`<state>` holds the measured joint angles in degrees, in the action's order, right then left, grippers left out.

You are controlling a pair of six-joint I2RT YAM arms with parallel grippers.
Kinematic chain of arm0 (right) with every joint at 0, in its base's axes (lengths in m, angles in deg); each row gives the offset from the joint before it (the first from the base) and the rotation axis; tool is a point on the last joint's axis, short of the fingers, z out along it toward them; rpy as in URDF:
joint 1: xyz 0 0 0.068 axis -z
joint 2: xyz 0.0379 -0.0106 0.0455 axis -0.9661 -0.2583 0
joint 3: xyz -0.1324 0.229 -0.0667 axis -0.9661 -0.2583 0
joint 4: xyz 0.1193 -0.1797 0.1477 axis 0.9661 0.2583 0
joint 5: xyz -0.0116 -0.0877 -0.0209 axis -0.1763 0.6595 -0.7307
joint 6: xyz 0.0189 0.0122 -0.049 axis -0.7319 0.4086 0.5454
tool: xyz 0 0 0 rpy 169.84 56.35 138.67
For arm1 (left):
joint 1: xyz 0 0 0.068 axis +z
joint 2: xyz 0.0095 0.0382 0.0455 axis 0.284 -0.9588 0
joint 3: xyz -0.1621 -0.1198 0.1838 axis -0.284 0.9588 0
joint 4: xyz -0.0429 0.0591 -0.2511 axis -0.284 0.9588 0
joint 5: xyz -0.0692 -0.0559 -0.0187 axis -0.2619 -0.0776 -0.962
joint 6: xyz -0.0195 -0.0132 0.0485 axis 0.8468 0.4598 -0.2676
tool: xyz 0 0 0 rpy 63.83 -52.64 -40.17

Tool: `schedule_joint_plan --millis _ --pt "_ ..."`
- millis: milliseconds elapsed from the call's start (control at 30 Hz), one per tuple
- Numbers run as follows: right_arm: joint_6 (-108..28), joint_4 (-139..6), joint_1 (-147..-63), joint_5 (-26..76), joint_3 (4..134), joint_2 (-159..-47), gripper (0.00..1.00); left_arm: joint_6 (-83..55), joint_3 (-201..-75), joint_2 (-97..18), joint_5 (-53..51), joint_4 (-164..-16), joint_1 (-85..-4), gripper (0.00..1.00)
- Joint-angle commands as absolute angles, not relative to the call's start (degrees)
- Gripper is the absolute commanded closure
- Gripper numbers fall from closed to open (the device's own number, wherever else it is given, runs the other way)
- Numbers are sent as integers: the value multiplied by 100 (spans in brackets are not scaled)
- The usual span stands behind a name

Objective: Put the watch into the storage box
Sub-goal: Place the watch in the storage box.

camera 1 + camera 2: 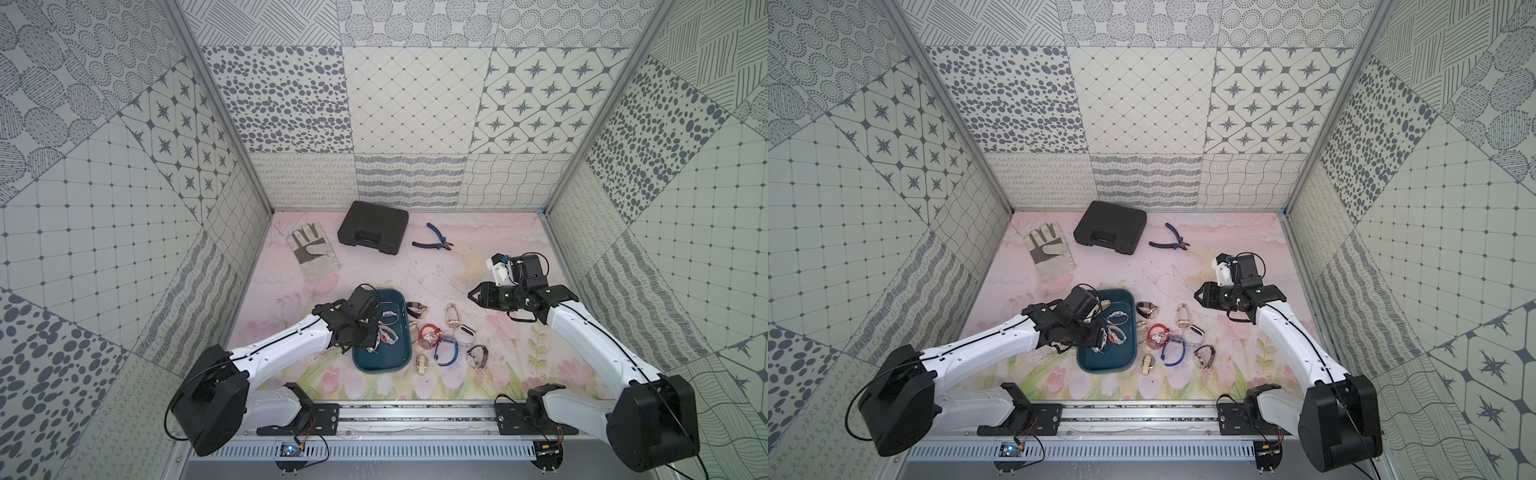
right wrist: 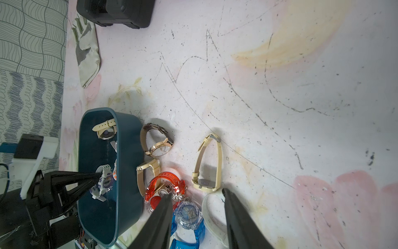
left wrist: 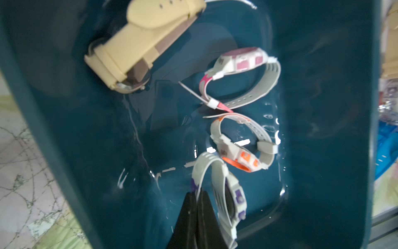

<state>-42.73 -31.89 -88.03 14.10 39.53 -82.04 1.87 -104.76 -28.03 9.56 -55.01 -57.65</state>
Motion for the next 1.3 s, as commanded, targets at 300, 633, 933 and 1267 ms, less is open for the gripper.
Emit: schedule_joint_plan --millis 300,633,933,1267 --pt "-4179 -3219 -8986 1521 4029 -8121 56 359 -10357 -3408 1204 -5945 -5744 85" --pt "-4219 -2583 -9752 2341 4377 -8248 55 425 -10422 -2871 1221 -5848 -5751 58" --pt "-4806 -1887 -11104 3653 4374 -8216 56 392 -10823 -2240 1294 -5427 -5812 53" --pt "-5939 -2087 -12333 4029 3754 -8236 59 265 -11158 -1474 1310 -4983 -5807 52"
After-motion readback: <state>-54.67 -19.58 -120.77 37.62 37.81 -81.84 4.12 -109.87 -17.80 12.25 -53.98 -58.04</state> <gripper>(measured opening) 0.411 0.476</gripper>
